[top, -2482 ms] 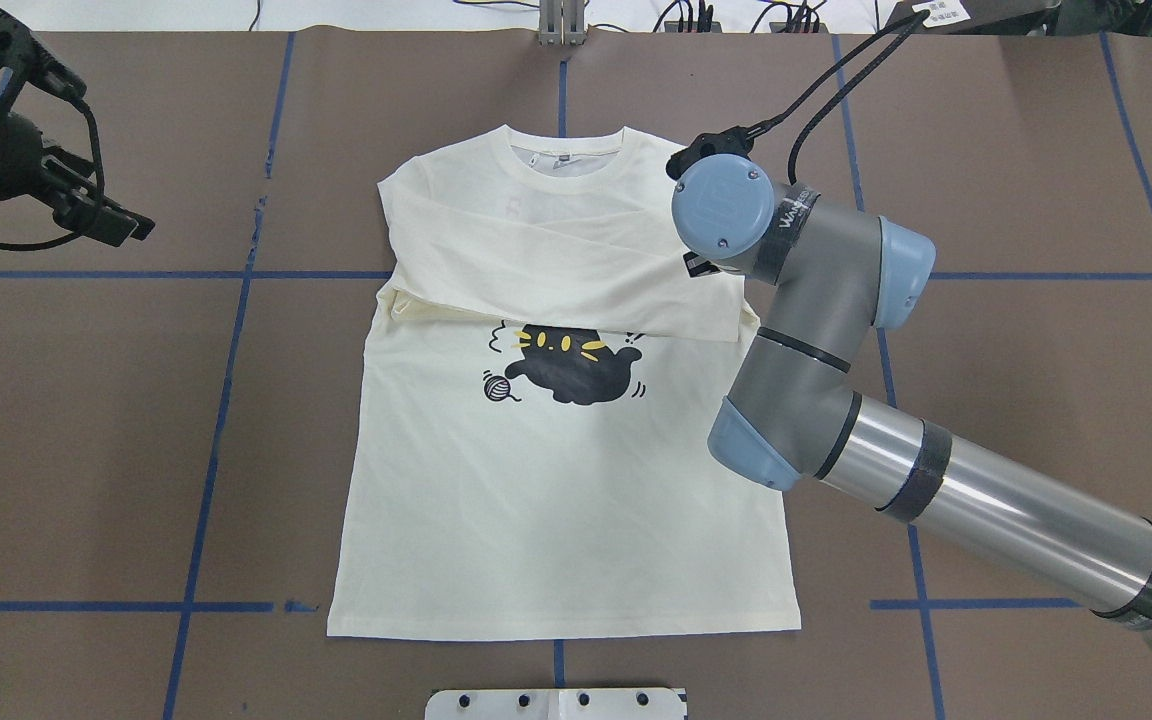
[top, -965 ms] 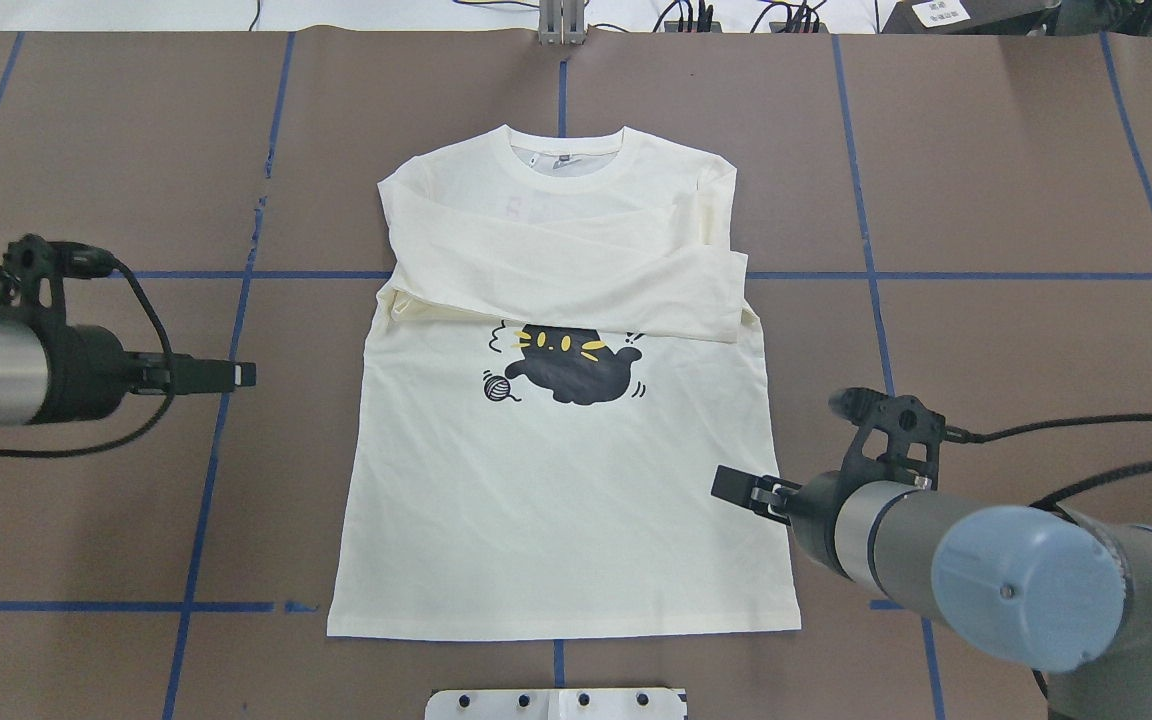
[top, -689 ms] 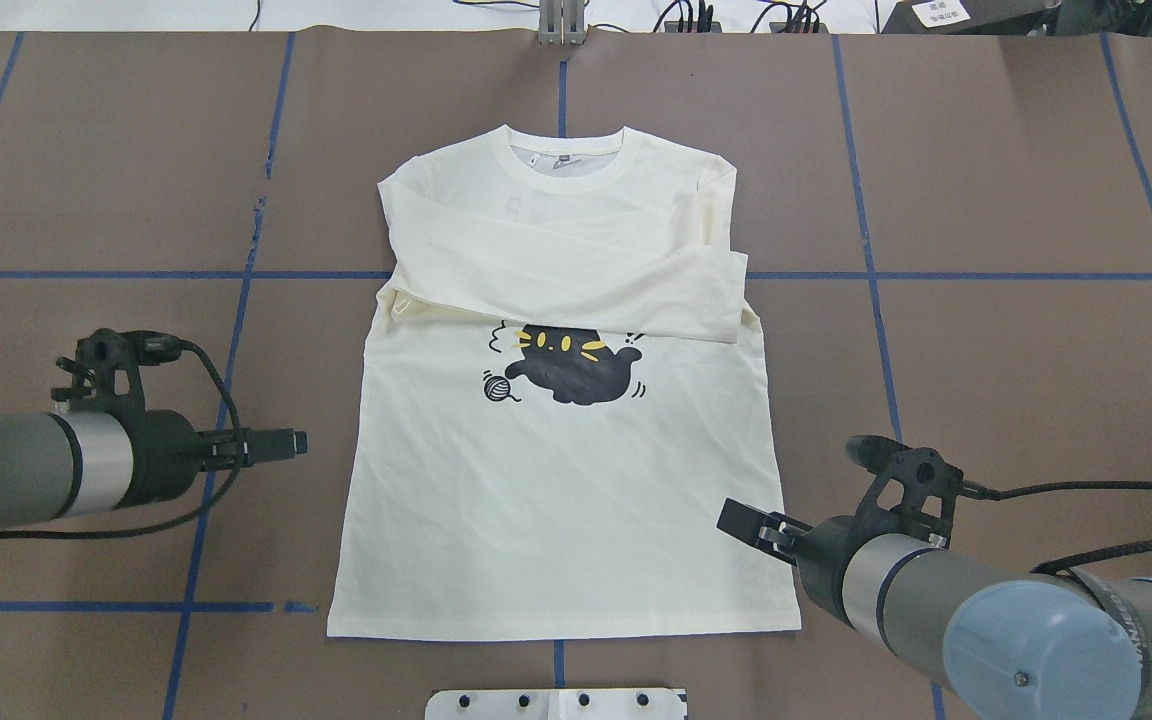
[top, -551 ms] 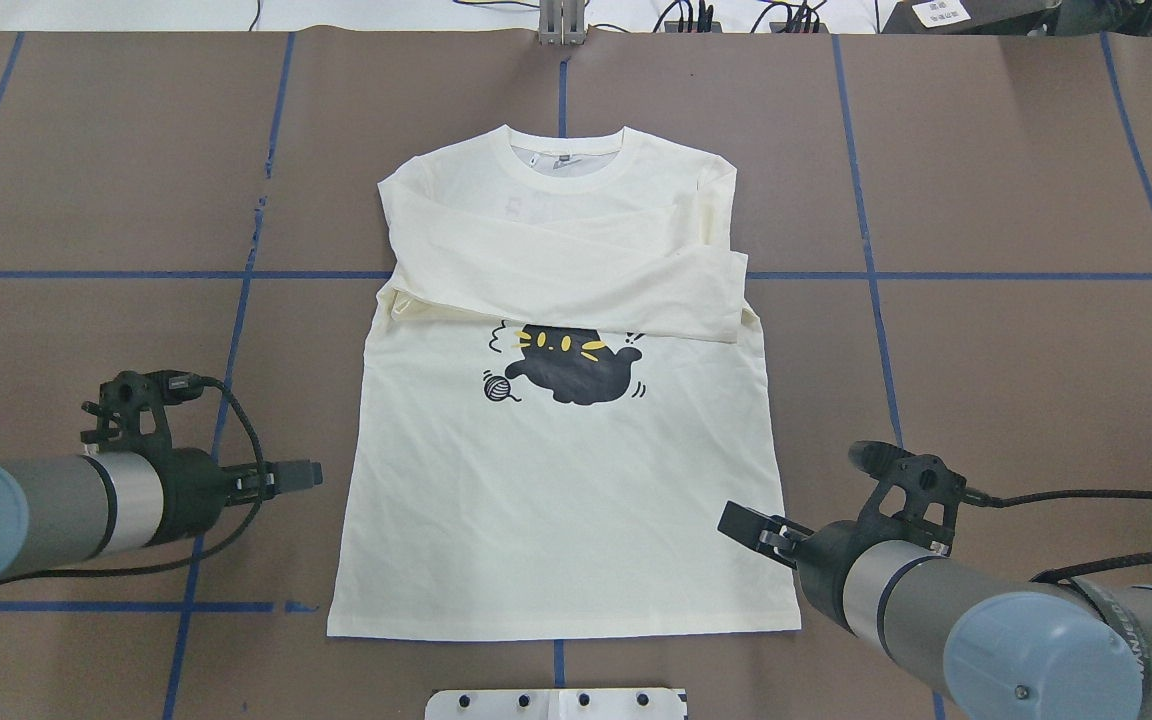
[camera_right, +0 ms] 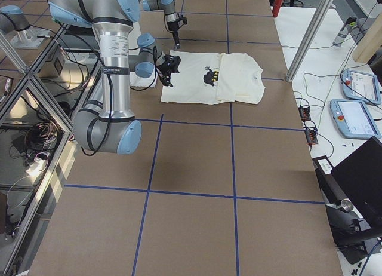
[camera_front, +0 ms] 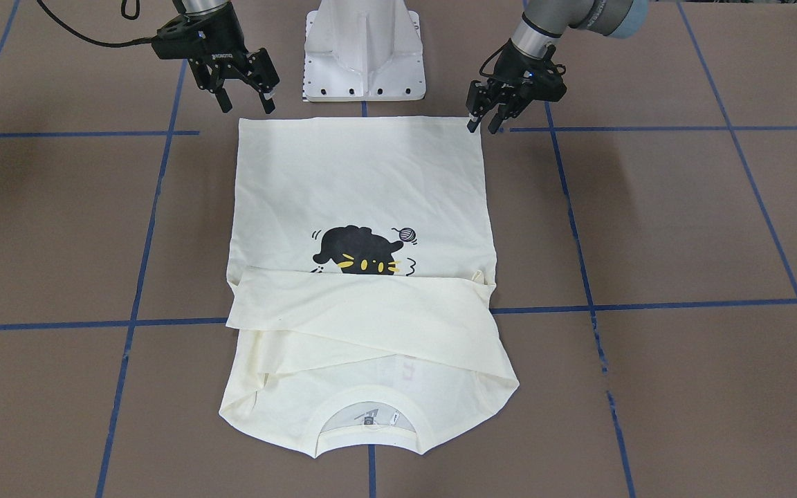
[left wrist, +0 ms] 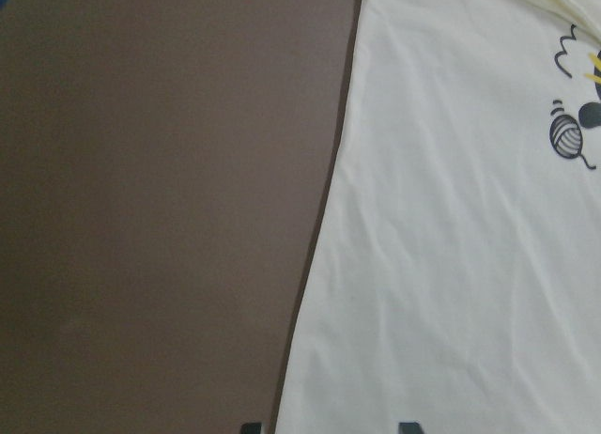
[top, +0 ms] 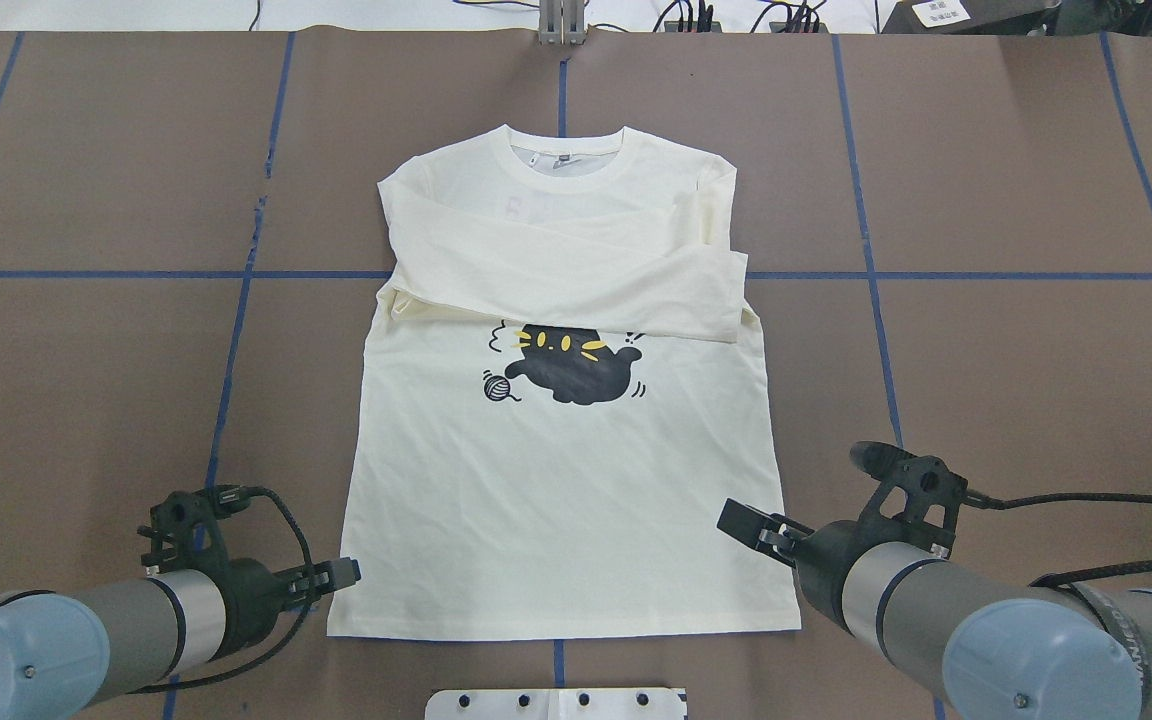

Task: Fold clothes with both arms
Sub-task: 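Position both grippers at the near hem corners and grasp the hem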

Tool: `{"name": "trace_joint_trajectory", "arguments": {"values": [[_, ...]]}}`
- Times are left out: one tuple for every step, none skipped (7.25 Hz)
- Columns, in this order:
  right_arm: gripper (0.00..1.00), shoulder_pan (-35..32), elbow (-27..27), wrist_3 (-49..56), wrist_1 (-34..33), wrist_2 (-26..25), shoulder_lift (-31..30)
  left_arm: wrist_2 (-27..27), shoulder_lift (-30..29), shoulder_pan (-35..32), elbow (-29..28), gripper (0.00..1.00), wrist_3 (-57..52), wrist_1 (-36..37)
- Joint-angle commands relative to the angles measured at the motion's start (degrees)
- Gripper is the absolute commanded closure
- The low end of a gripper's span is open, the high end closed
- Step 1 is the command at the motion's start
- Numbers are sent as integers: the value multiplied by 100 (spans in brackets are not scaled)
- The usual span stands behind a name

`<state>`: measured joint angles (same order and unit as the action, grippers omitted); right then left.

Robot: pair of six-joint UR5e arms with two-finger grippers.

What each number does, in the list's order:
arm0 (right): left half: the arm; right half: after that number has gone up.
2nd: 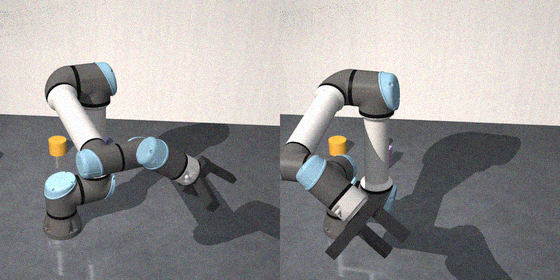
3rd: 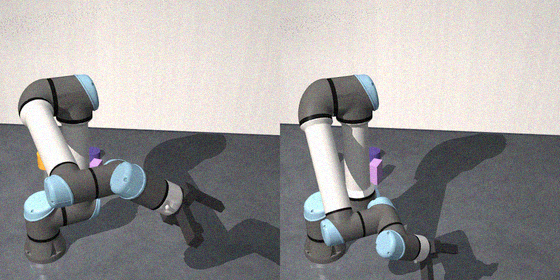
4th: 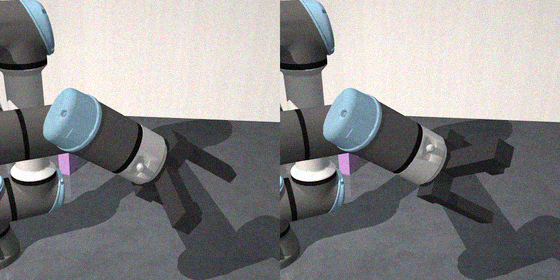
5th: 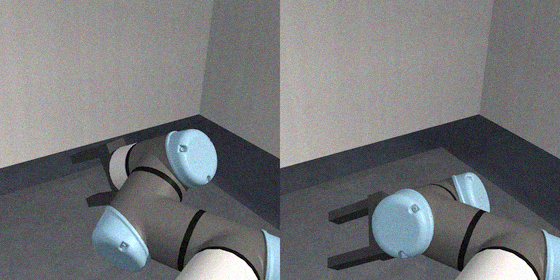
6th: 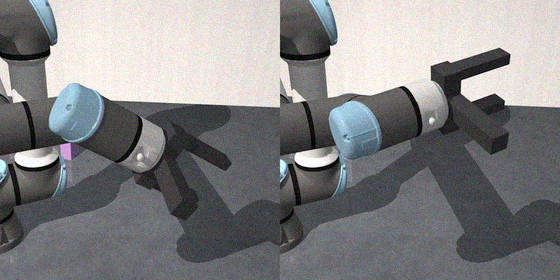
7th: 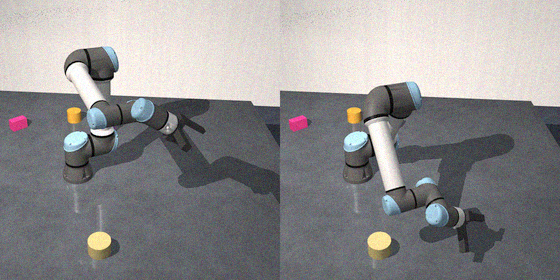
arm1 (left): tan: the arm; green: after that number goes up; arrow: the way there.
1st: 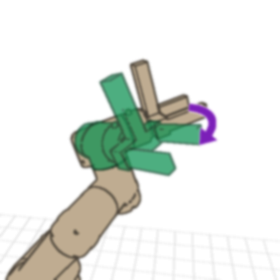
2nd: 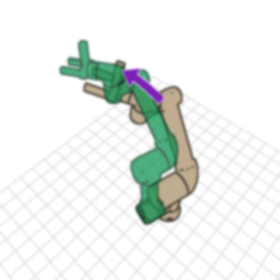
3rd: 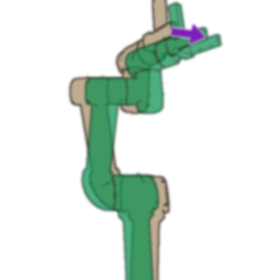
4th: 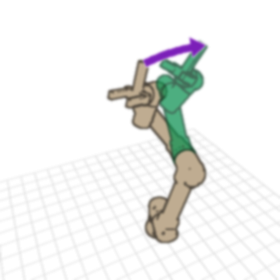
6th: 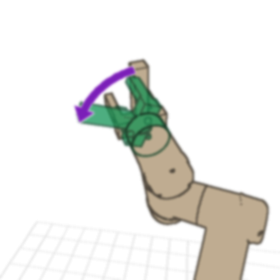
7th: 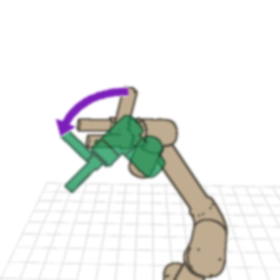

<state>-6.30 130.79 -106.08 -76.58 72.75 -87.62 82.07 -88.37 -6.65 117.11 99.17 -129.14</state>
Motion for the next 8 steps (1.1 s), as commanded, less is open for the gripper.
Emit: {"name": "trace_joint_trajectory", "arguments": {"values": [[0, 6, -1, 0, 3, -6, 9, -51, 13, 181, -4, 43, 67, 142], [0, 6, -10, 0, 3, -15, 0, -60, 21, 251, -4, 43, 67, 143], [0, 6, -10, 0, 3, -15, 8, -60, 30, 321, -12, 43, 128, 143], [0, 6, -10, 0, 3, -15, 9, -60, 30, 357, -30, 43, 129, 143], [0, 6, -10, 0, 3, -15, 0, -60, 22, 366, -39, 47, 129, 143], [0, 6, -18, 0, 12, -41, 0, -60, 13, 374, -39, 49, 129, 143], [0, 6, -27, 0, 3, -50, 8, -60, 4, 383, -56, 50, 129, 161], [0, 6, -36, 0, 12, -59, 0, -60, -22, 418, -126, 50, 129, 213]]}}
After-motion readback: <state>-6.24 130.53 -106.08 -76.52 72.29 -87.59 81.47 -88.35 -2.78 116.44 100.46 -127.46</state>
